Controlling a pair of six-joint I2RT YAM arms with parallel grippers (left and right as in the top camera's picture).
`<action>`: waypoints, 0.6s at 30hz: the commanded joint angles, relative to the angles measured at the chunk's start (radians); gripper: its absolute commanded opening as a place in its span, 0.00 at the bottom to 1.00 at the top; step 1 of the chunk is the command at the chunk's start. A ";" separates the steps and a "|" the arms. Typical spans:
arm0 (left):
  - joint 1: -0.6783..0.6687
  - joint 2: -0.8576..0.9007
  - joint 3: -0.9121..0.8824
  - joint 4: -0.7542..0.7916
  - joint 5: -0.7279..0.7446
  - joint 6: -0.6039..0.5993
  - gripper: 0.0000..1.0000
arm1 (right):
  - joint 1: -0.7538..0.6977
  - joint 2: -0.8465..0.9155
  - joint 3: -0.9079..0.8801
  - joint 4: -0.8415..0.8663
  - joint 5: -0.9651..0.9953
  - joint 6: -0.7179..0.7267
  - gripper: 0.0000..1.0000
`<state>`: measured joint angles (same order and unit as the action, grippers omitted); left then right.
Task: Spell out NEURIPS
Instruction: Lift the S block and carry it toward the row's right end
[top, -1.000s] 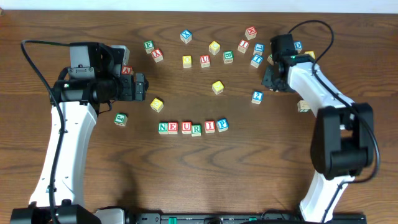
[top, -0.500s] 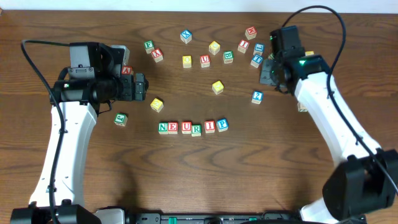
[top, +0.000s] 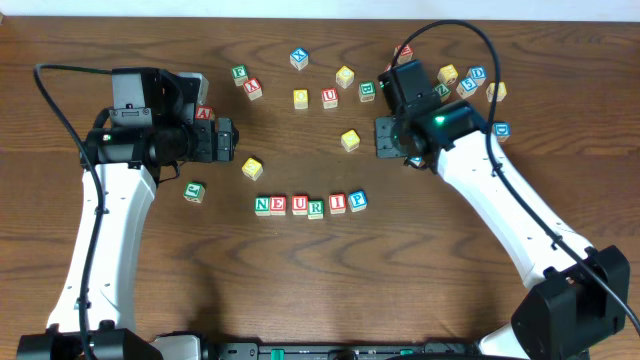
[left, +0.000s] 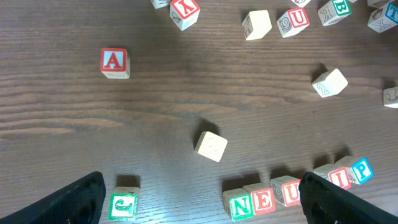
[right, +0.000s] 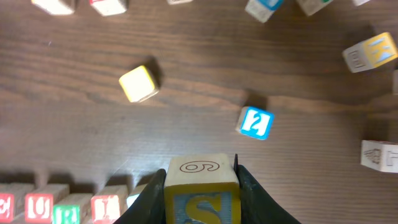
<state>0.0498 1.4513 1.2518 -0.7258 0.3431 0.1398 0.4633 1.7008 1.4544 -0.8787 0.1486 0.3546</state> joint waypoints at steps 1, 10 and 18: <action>0.002 0.001 0.022 0.000 0.015 0.021 0.98 | 0.022 0.028 0.005 -0.004 0.002 -0.011 0.24; 0.002 0.001 0.022 0.000 0.015 0.021 0.98 | 0.042 0.141 -0.011 -0.001 -0.002 0.008 0.21; 0.002 0.001 0.022 0.000 0.015 0.021 0.98 | 0.042 0.170 -0.012 0.000 -0.002 0.008 0.22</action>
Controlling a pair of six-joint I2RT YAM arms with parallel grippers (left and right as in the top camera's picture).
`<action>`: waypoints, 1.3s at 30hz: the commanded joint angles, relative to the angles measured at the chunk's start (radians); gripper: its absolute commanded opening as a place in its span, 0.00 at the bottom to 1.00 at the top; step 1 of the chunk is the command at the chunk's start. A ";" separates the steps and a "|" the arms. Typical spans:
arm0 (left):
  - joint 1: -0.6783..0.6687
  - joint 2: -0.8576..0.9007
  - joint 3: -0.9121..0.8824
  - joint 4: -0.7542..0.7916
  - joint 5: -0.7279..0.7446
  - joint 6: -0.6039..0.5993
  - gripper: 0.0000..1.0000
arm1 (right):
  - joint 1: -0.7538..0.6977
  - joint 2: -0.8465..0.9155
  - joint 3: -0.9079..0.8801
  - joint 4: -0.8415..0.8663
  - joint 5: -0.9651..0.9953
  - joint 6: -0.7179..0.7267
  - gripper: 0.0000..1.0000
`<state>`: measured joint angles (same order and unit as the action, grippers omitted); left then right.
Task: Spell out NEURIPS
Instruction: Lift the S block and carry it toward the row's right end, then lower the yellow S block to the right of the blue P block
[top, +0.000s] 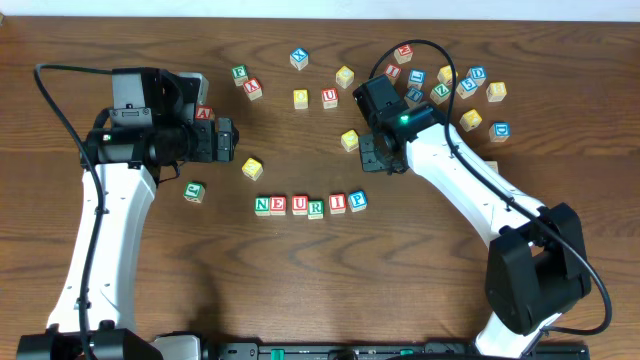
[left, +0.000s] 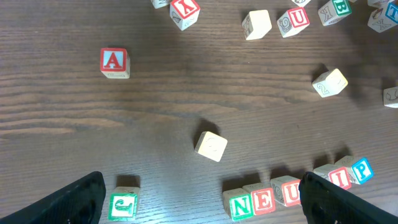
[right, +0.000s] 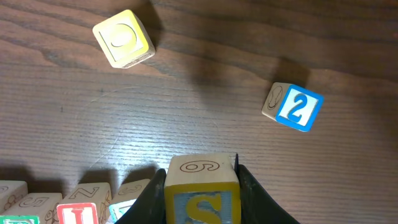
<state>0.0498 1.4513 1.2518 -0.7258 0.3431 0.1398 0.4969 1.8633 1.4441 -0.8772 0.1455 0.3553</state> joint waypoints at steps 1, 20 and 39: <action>0.002 0.001 0.022 0.000 0.015 0.021 0.98 | 0.009 0.008 -0.003 -0.003 0.001 0.006 0.22; 0.002 0.001 0.022 0.000 0.015 0.021 0.98 | 0.081 0.008 -0.190 0.146 0.020 0.100 0.14; 0.002 0.001 0.022 0.000 0.015 0.021 0.98 | 0.120 0.006 -0.190 0.144 0.084 0.121 0.18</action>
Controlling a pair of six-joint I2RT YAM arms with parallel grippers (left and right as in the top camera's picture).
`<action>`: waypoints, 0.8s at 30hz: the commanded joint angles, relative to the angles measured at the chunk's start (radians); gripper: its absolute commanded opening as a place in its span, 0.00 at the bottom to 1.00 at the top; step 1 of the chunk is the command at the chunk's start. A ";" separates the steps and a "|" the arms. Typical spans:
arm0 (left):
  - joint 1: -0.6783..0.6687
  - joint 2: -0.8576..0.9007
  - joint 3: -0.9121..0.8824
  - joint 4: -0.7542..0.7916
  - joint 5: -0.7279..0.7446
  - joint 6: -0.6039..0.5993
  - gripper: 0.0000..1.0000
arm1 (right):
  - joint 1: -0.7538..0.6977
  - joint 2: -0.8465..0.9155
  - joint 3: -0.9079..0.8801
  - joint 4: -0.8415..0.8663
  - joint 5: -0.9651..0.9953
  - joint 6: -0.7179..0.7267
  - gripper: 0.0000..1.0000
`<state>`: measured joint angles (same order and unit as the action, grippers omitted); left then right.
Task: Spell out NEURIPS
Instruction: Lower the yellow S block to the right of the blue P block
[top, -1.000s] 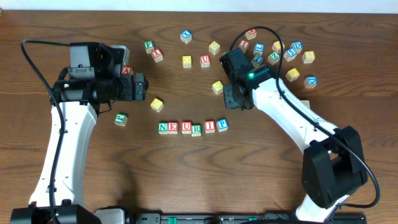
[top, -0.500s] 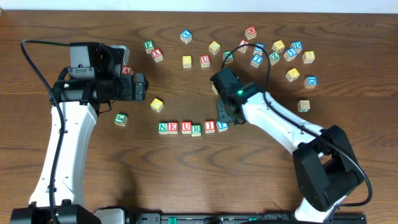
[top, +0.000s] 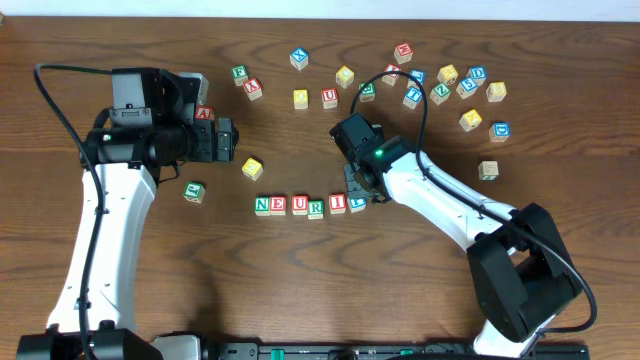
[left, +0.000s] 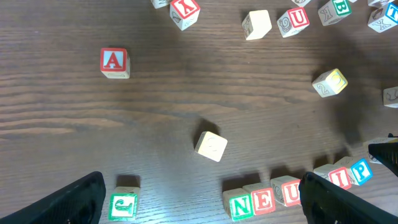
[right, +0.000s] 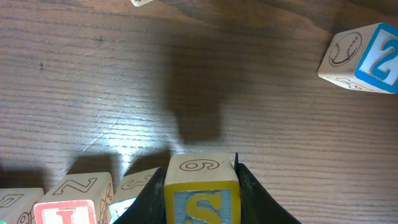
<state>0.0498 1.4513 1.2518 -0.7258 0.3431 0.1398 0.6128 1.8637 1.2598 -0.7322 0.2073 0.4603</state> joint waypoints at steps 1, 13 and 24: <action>0.002 0.001 0.022 0.000 0.015 0.021 0.98 | 0.004 0.005 -0.005 -0.005 0.022 0.019 0.18; 0.002 0.001 0.022 0.000 0.015 0.021 0.98 | 0.004 0.005 -0.019 -0.014 0.024 0.033 0.15; 0.002 0.001 0.022 0.000 0.015 0.021 0.98 | 0.004 0.005 -0.041 0.006 0.030 0.033 0.14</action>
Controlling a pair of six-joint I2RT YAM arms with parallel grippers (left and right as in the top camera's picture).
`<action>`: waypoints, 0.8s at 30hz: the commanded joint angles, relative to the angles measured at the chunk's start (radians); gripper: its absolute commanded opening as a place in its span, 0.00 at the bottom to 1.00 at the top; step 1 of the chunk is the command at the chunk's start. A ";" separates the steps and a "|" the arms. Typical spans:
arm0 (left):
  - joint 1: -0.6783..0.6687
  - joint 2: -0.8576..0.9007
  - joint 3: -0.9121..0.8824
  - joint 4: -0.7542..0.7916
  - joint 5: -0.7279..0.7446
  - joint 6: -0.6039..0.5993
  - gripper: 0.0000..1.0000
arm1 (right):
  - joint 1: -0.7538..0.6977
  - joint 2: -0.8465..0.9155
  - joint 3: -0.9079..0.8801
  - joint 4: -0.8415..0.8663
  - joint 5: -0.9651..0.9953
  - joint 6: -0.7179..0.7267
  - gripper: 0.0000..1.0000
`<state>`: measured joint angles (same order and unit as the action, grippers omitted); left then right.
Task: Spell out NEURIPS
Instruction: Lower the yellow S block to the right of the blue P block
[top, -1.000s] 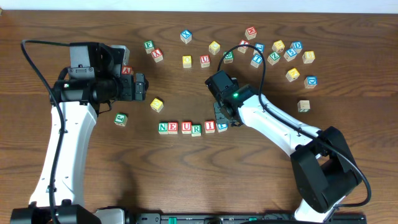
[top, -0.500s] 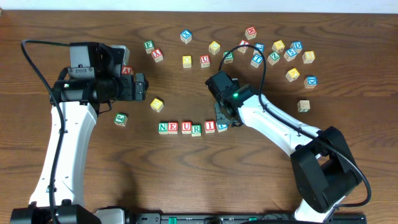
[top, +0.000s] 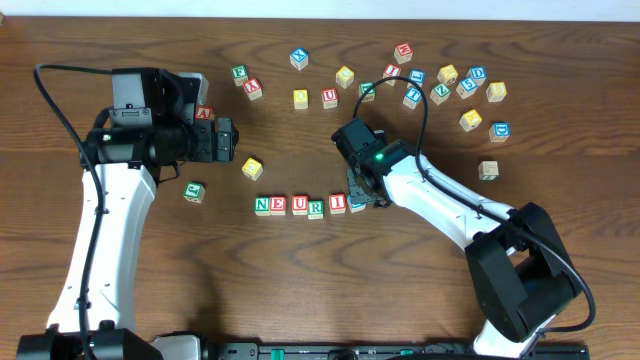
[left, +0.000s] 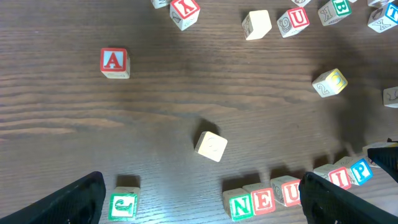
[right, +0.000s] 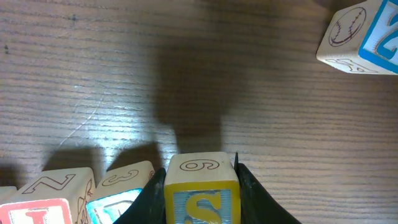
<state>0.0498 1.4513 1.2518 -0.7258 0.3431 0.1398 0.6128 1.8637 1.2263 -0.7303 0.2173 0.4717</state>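
A row of letter blocks (top: 300, 204) on the table reads N, E, U, R, I, with the blue P block (left: 359, 169) at its right end. My right gripper (right: 200, 193) is shut on the yellow S block (right: 200, 196) and sits low, just right of the P block (right: 121, 190). In the overhead view this gripper (top: 367, 193) covers the row's right end. At the left, my left gripper (left: 202, 196) hangs open above the table with nothing between its fingers; the green N (left: 240, 205) and red E (left: 262, 200) show between them.
Loose blocks lie scattered along the far side: a red A (left: 114, 62), a red K (left: 185, 10), a U (top: 329, 97) and several more at the far right. A plain block (left: 211, 145), a green block (left: 123, 205) and a blue 2 block (right: 364, 37) lie nearer.
My right gripper, still holding the S block, has come a little lower and closer to the right end of the row beside the P. The left arm has not moved.
My right gripper held the S block over the far right cluster of loose blocks. Then it was nearer the middle, above the yellow and blue 2 blocks. Then it stood over the row's right end, and now sits low beside the P. The left gripper stayed open and still.
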 joint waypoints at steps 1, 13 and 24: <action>0.002 0.001 0.022 0.000 0.015 0.021 0.98 | 0.004 0.005 -0.008 0.003 0.020 0.021 0.14; 0.002 0.001 0.022 0.000 0.015 0.021 0.98 | 0.004 0.005 -0.032 0.013 0.020 0.022 0.13; 0.002 0.001 0.022 0.000 0.015 0.021 0.98 | 0.004 0.005 -0.045 0.035 0.019 0.021 0.14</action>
<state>0.0498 1.4513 1.2518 -0.7258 0.3431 0.1398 0.6128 1.8637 1.1908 -0.6994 0.2176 0.4728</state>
